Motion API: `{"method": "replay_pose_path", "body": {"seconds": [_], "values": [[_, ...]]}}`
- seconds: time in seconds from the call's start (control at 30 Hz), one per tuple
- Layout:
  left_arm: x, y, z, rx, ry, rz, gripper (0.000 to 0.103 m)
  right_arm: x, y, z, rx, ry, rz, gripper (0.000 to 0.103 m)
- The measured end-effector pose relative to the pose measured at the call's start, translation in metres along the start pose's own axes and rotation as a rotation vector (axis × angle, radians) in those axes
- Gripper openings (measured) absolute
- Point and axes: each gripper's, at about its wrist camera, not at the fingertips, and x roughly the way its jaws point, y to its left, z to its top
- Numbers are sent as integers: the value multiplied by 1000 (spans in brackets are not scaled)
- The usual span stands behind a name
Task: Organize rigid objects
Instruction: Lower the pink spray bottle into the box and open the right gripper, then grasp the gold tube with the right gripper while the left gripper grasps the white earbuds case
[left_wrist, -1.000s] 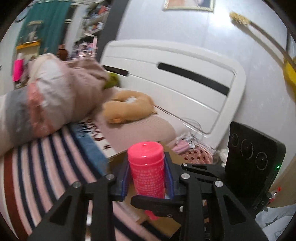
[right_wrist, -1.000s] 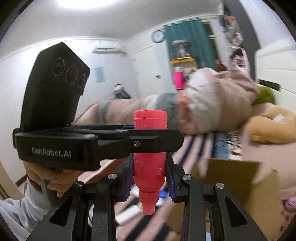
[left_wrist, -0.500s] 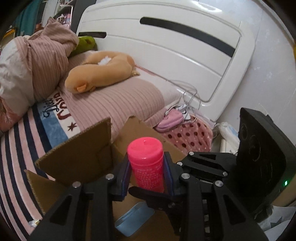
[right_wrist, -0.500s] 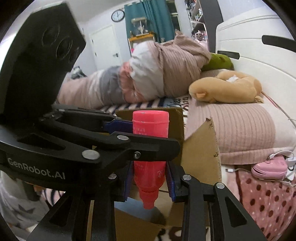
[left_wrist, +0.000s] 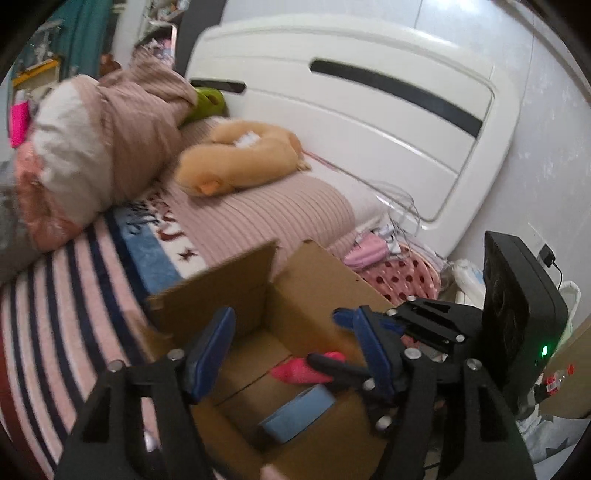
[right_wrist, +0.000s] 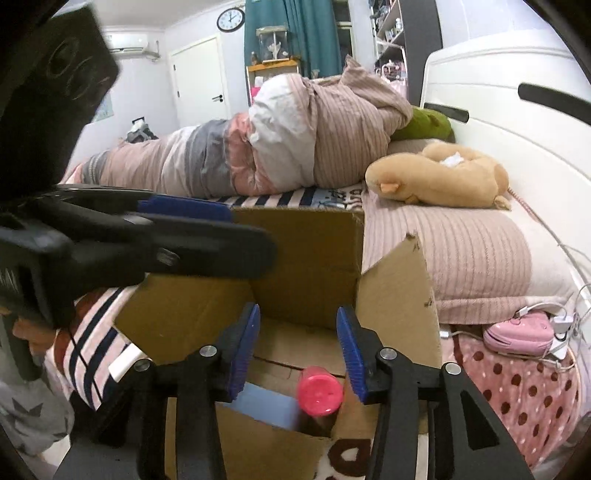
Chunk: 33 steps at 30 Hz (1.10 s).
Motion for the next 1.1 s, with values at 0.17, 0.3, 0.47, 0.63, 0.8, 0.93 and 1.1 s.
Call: {"method": "replay_pose_path", "body": {"seconds": [0.17, 0.3, 0.47, 0.63, 0.8, 0.93, 1.1], "values": [[-62, 38, -18, -51, -79, 106, 70, -17, 33, 13, -38, -65, 80, 41], [-111, 79, -48, -86, -117, 259, 73, -20, 74, 24, -80, -89, 186, 41], [-145, 130, -93, -164, -125, 351, 74, -1, 133, 30, -141, -45, 290, 41], [-149, 174, -140, -231, -95, 371, 74, 41, 182, 20, -164, 59, 344, 41], [-130, 204, -175, -285, -48, 348, 74, 92, 203, -2, -124, 181, 310, 41], [-106, 222, -196, -326, -9, 306, 74, 136, 196, -19, -57, 263, 221, 41], [-77, 232, -211, -338, 32, 269, 74, 183, 180, -37, 37, 345, 161, 39]]}}
